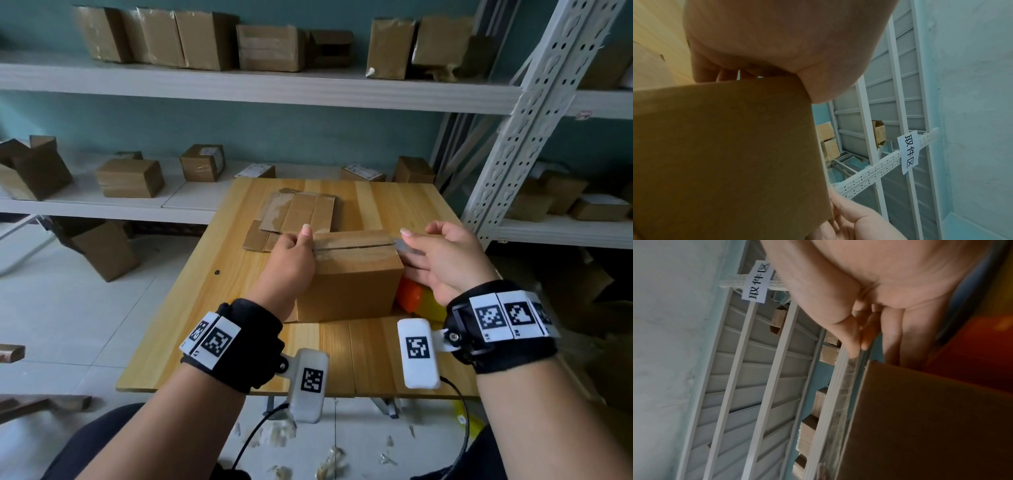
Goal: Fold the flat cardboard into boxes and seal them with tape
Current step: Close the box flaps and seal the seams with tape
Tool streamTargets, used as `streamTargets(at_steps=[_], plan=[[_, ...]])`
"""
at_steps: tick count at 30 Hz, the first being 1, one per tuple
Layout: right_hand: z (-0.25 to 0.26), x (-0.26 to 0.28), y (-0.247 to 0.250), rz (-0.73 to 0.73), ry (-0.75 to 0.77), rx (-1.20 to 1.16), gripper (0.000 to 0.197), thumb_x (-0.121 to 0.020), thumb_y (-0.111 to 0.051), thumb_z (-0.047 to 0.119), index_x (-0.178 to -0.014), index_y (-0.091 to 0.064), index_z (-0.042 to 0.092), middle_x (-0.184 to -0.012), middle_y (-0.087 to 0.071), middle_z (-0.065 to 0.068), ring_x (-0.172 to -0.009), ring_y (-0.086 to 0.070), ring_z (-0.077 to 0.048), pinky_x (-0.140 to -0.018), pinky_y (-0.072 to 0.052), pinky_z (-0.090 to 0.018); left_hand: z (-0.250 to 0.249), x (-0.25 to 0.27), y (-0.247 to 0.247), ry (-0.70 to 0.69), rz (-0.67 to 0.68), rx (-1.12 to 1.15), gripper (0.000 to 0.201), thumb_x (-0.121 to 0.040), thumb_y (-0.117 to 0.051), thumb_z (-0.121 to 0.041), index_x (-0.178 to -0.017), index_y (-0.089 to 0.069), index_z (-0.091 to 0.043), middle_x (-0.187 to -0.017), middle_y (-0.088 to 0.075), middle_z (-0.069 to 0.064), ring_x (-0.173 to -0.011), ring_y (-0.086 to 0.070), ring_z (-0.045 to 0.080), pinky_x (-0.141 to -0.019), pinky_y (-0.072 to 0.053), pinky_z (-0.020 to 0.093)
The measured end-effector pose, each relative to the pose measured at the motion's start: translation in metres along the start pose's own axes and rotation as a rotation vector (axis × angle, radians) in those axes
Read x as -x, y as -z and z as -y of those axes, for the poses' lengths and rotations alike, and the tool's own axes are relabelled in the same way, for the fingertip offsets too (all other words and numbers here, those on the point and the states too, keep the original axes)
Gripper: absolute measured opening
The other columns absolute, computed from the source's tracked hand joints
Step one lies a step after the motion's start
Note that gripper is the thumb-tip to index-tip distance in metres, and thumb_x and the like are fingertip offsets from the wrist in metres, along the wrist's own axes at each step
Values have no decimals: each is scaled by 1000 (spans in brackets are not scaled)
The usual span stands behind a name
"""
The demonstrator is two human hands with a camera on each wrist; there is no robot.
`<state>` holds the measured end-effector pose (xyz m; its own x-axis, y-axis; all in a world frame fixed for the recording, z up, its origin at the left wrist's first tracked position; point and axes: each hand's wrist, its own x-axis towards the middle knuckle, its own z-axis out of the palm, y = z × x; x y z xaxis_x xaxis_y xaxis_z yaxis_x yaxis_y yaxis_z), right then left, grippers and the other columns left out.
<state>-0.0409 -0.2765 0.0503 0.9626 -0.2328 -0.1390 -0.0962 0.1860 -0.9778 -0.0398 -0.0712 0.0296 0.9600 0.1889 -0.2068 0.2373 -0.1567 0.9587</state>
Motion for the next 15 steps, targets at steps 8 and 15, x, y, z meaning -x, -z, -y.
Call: streamTargets(at_steps=[8, 15], plan=[[-16, 10, -11, -19, 12, -67, 29, -99, -67, 2, -102, -47, 22, -116, -73, -23, -93, -79, -31, -86, -63, -56, -4, -1, 20, 7, -19, 7, 58, -113, -33, -53, -148, -53, -10, -130, -59, 3, -118, -52, 20, -99, -37, 34], [-21, 8, -11, -35, 27, -46, 29, -99, -68, 4, -101, -47, 24, -116, -73, -19, -94, -79, -30, -89, -62, -57, -4, 1, 18, -17, -32, -16, 32, -110, -45, -53, -99, -61, -27, -99, -63, -8, -88, -57, 6, -67, -40, 20]])
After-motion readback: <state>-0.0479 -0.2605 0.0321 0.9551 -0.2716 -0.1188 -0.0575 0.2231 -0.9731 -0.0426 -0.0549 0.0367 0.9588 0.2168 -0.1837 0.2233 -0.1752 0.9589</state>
